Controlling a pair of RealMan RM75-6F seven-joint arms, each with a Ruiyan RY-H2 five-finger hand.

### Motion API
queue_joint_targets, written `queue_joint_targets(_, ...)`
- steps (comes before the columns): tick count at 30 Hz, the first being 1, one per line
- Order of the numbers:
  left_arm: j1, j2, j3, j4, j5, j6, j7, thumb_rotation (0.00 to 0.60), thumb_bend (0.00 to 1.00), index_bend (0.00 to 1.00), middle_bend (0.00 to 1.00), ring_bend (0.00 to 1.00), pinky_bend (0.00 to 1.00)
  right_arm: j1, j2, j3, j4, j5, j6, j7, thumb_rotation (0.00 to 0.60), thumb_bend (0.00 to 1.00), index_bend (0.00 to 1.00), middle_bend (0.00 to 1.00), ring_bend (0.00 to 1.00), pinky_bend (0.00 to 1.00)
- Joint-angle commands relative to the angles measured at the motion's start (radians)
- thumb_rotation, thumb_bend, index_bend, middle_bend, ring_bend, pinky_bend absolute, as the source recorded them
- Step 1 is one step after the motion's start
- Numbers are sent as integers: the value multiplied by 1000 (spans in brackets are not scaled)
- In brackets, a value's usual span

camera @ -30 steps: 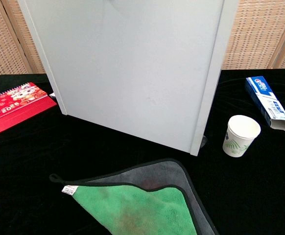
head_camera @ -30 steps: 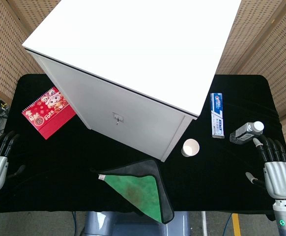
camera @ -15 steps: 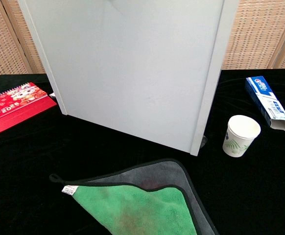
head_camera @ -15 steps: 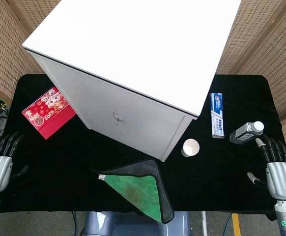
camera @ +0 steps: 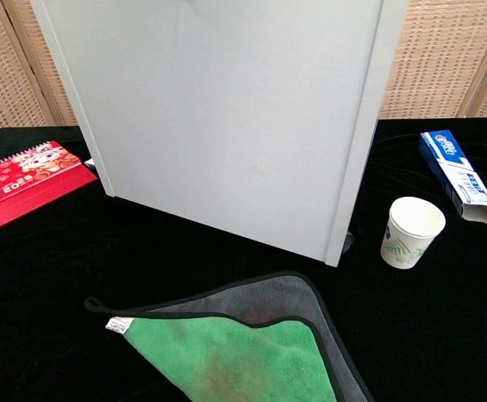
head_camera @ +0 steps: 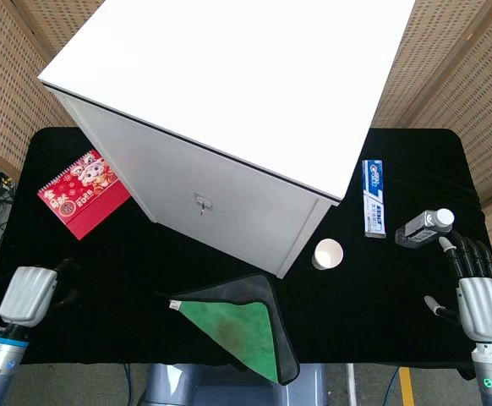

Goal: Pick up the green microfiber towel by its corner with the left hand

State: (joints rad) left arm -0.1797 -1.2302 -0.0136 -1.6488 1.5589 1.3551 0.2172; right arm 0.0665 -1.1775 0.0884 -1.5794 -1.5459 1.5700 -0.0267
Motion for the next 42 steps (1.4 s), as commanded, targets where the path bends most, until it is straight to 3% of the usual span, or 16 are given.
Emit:
queue_joint_targets(1,-64,-33,9,-45,-33,-116,114,600,249,450,926,849,765,-2,2,0,-2,1,1,5,600,167,5,0,0,0)
queue_joint_targets(9,-152,-134,-18,-75,-149,-259,290,600,260,412,945,865,784,-1,10,-1,-7,1,-4,22,600,167,7,0,0,0)
queue_joint_targets(20,-227,-336,-38,-20,-296,-315,501,600,257,390,954,873,788,-4,17,2,-4,-13,15,65,600,167,19,0,0,0)
queue_joint_targets(30,-284,-453,-26,30,-401,-334,652,600,258,402,954,873,788,-6,28,9,0,-7,20,106,600,168,20,0,0,0)
queue_joint_targets(42,-327,-519,-2,88,-493,-320,746,600,260,419,954,873,788,-9,19,15,27,-36,57,160,600,167,26,0,0,0)
